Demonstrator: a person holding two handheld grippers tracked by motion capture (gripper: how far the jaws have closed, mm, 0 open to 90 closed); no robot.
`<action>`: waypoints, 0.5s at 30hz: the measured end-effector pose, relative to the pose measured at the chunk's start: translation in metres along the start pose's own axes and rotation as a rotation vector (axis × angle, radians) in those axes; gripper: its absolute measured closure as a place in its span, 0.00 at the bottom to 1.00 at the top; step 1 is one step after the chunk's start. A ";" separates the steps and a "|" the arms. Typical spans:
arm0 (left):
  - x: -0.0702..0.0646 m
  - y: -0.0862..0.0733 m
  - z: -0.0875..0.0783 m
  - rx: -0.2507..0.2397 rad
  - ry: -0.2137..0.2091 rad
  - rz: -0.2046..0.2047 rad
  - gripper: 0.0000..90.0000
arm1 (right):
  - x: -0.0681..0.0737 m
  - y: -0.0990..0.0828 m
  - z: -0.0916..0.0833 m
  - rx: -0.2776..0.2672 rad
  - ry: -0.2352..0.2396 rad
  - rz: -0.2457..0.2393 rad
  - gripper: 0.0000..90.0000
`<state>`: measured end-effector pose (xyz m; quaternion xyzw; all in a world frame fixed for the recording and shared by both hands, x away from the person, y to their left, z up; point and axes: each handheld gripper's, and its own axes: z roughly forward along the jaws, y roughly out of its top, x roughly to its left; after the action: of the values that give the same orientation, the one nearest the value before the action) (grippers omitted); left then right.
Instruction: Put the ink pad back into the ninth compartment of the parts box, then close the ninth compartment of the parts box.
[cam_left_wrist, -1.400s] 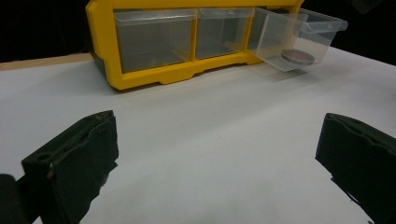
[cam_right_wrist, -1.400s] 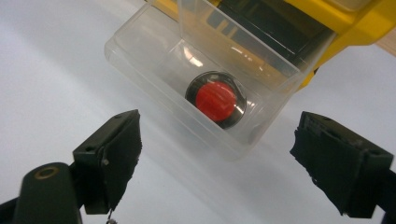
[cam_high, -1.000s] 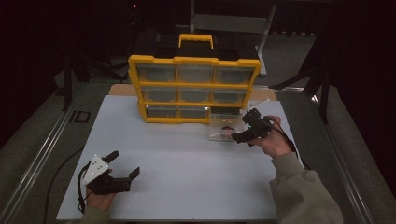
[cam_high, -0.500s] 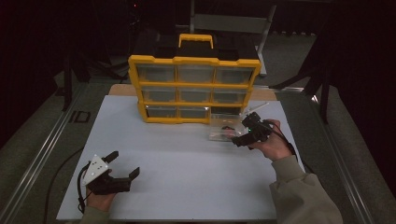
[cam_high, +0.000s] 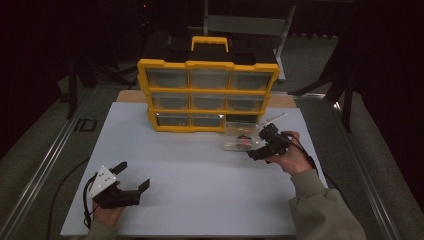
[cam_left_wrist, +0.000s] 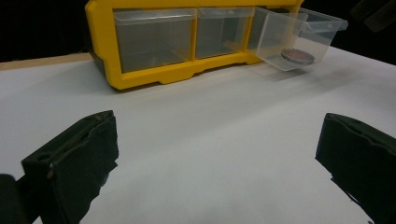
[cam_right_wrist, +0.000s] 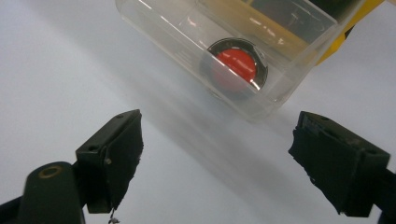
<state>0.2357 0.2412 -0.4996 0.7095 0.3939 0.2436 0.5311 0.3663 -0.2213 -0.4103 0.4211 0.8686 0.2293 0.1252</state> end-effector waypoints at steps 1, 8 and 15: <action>0.000 0.000 0.000 -0.001 0.000 -0.001 0.00 | 0.000 0.000 0.000 0.000 0.001 0.001 0.18; 0.000 0.000 0.000 -0.001 0.001 -0.001 0.00 | 0.003 -0.001 0.001 0.000 0.005 -0.011 0.18; 0.000 0.000 0.000 -0.001 0.001 -0.001 0.00 | 0.004 -0.004 0.003 0.005 0.005 -0.019 0.20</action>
<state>0.2357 0.2412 -0.4996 0.7090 0.3943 0.2438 0.5315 0.3619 -0.2192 -0.4150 0.4127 0.8734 0.2271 0.1240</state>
